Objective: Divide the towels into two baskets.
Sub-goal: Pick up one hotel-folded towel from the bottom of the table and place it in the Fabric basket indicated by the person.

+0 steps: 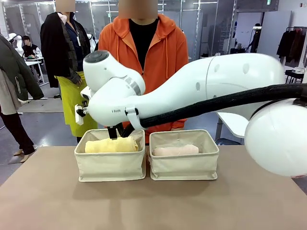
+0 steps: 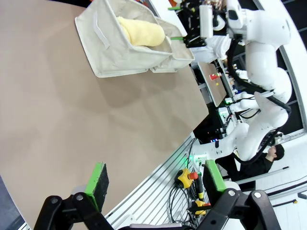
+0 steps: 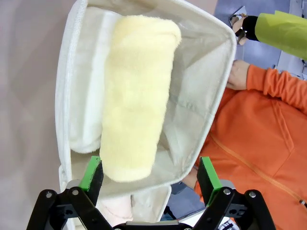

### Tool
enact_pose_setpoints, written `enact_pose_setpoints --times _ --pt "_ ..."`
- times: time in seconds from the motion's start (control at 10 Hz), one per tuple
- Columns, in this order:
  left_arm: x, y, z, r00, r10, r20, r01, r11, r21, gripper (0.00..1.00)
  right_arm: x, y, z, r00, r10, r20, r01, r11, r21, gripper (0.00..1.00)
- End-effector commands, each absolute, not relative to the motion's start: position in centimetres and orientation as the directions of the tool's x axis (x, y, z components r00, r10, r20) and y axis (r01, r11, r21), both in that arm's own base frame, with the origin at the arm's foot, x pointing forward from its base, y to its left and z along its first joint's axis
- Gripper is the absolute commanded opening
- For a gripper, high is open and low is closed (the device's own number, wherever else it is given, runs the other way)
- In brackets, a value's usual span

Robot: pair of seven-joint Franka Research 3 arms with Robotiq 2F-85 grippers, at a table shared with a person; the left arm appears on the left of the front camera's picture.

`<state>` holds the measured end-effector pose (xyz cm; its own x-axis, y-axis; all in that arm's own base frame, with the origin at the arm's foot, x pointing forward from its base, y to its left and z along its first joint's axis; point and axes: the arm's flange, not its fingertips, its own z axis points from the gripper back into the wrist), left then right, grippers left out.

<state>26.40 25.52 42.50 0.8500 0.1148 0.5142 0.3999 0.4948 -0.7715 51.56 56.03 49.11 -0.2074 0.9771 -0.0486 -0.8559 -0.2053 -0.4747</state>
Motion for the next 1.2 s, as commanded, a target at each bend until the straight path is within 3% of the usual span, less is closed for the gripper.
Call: enact_pose_setpoints --times 0.0,0.1,0.4,0.7,0.9,1.1 --pt "26.1 25.6 42.8 0.844 0.119 0.524 0.407 0.496 -0.768 1.0 48.9 52.8 53.0 -0.105 0.994 0.009 -0.875 -0.088 -0.476 0.99" --pt "26.1 25.6 42.8 0.844 0.119 0.524 0.407 0.496 -0.768 1.0 47.4 50.3 54.3 -0.052 0.997 0.064 -0.886 -0.016 -0.463 0.99" --pt "26.1 25.6 42.8 0.844 0.119 0.524 0.407 0.496 -0.768 1.0 44.8 38.3 57.0 0.257 0.899 0.355 -0.918 0.342 -0.201 0.99" --pt "26.1 25.6 42.8 0.844 0.119 0.524 0.407 0.496 -0.768 1.0 42.8 26.4 56.7 0.633 0.595 0.496 -0.752 0.625 0.211 0.99" --pt "26.1 25.6 42.8 0.844 0.119 0.524 0.407 0.496 -0.768 1.0 41.3 20.2 55.2 0.76 0.364 0.538 -0.621 0.652 0.435 0.99" --pt "26.1 25.6 42.8 0.844 0.119 0.524 0.407 0.496 -0.768 1.0 38.8 13.5 52.9 0.858 0.112 0.501 -0.479 0.522 0.705 0.99"
